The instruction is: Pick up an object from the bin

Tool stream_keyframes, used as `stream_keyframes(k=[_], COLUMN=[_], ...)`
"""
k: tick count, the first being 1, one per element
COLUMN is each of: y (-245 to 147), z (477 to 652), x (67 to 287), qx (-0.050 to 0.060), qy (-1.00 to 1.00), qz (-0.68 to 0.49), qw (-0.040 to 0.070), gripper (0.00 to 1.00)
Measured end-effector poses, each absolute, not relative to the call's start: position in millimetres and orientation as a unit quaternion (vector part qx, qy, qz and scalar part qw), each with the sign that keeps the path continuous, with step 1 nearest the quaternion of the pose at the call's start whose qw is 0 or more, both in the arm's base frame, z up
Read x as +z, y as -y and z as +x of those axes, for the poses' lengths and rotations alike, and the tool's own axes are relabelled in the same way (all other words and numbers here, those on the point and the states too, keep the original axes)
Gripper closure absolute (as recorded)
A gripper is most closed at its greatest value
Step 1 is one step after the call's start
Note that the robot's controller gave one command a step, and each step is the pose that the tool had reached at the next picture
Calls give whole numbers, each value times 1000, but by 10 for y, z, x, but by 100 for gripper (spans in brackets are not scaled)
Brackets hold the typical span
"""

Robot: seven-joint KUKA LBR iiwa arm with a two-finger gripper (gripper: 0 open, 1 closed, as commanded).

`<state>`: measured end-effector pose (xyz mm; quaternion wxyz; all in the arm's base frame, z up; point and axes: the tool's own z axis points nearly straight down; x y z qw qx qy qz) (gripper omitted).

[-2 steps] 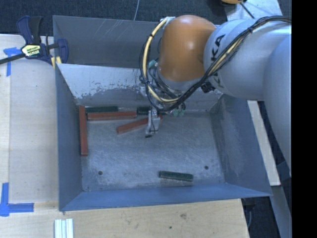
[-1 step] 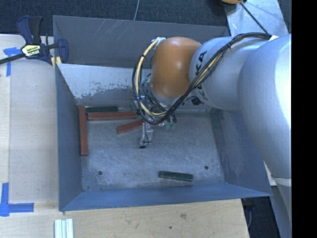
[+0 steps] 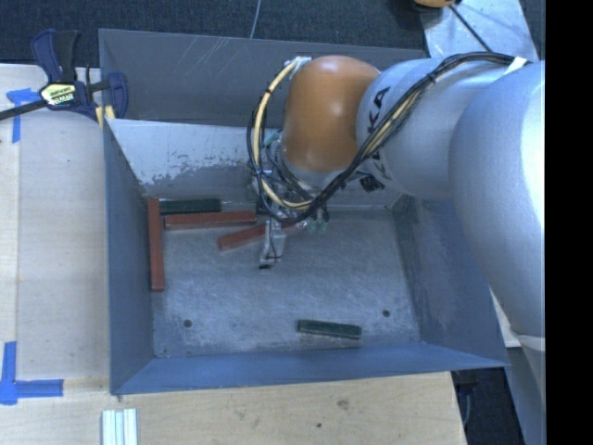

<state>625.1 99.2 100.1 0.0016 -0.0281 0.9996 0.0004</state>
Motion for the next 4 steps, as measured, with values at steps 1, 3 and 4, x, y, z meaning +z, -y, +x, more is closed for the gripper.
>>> stream_keyframes(k=[1,3,4], y=[-1050,-1073,-1072], z=[6198,6190,6189], x=[762,671,689], qx=[0,0,0], qy=[-993,-996,-996], qz=[-119,-90,-88], qw=[2,2,2], gripper=[0,100,100])
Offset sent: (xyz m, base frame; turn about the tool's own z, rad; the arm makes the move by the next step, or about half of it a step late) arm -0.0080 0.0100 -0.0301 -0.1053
